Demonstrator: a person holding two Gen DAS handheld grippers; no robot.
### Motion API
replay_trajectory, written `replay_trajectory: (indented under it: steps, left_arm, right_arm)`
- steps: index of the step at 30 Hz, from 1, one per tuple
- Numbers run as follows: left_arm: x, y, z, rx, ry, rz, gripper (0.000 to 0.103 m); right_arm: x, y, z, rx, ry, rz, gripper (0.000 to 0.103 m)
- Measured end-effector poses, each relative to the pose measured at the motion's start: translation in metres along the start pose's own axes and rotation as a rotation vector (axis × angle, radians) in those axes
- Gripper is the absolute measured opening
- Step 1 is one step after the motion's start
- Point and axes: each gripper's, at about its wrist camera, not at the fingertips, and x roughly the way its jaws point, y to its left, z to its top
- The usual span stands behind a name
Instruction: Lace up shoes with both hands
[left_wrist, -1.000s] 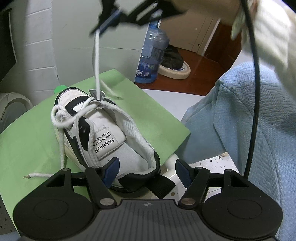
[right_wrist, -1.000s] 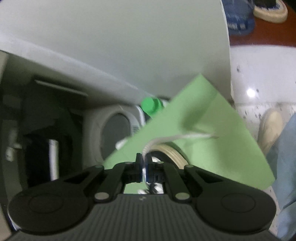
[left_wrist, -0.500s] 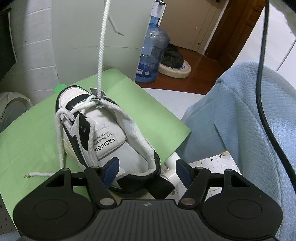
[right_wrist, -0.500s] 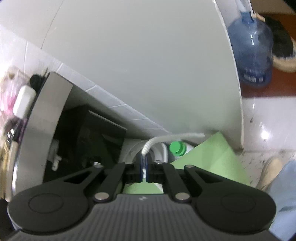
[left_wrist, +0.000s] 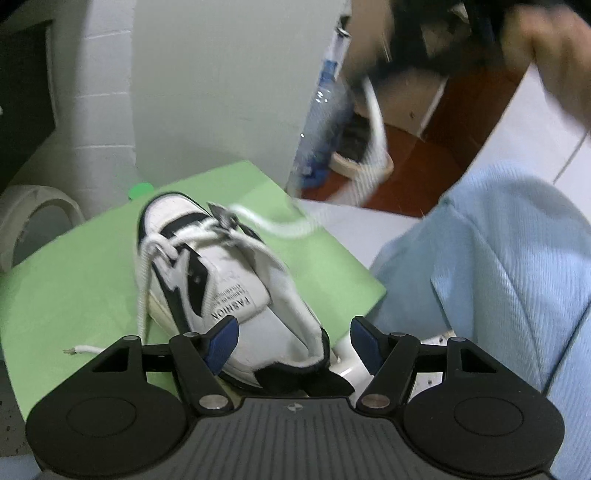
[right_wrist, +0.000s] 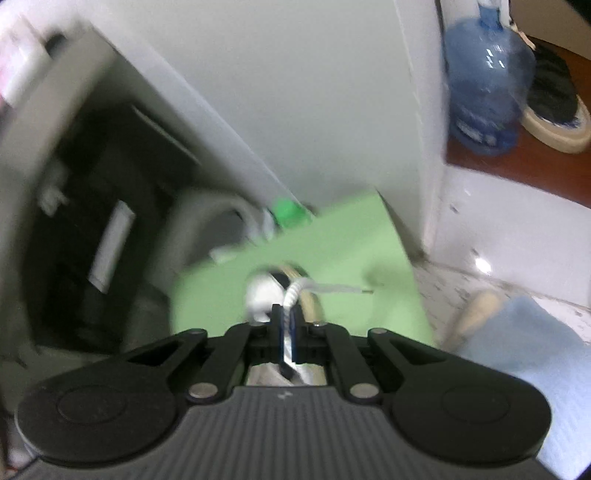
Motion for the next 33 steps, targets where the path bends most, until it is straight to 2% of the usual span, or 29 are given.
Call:
replay_trajectory:
  steps: [5,8,12,14,16,19,23,27,28,29,30,33]
  left_arm:
    - [-0.016,0.008,0.003,-0.039,-0.063,0.07,0.068]
    - [-0.027,0.014,0.005,-0.075,-0.111,0.108,0.075]
    - [-0.036,0.02,0.008,-0.105,-0.148,0.154,0.075]
    - [-0.038,0.022,0.009,-0.116,-0.152,0.186,0.076]
    - [-0.04,0.024,0.01,-0.124,-0.151,0.221,0.076]
    - [-0.044,0.026,0.013,-0.129,-0.152,0.293,0.076]
    - [-0.05,0.033,0.015,-0.136,-0.147,0.348,0.076]
    - [-0.054,0.036,0.017,-0.097,-0.14,0.414,0.076]
    - [-0.055,0.037,0.018,-0.087,-0.138,0.43,0.079]
    - [-0.056,0.038,0.019,-0.077,-0.136,0.446,0.087]
    - [-0.057,0.039,0.02,-0.067,-0.134,0.463,0.09]
    - [-0.061,0.046,0.021,-0.072,-0.129,0.472,0.091]
  right_arm:
    - [0.032,-0.026,-0.018,-0.004,0.086,-0.122,0.004]
    - [0.027,-0.029,-0.015,0.013,0.074,-0.053,0.004]
    - [-0.002,-0.014,-0.01,-0.063,-0.033,0.135,0.004]
    - [-0.006,-0.009,-0.007,-0.1,-0.054,0.16,0.004]
    - [0.006,-0.012,-0.004,-0.119,-0.018,0.12,0.004]
    - [0.034,-0.022,-0.004,-0.127,0.092,0.033,0.004]
    - [0.077,-0.03,-0.018,-0.181,0.227,-0.17,0.004]
    - [0.101,-0.031,-0.029,-0.251,0.257,-0.307,0.006]
    - [0.103,-0.03,-0.03,-0.258,0.253,-0.313,0.011]
    - [0.104,-0.03,-0.029,-0.263,0.246,-0.318,0.016]
    - [0.105,-0.03,-0.029,-0.265,0.24,-0.326,0.027]
    - [0.106,-0.031,-0.024,-0.26,0.205,-0.344,0.036]
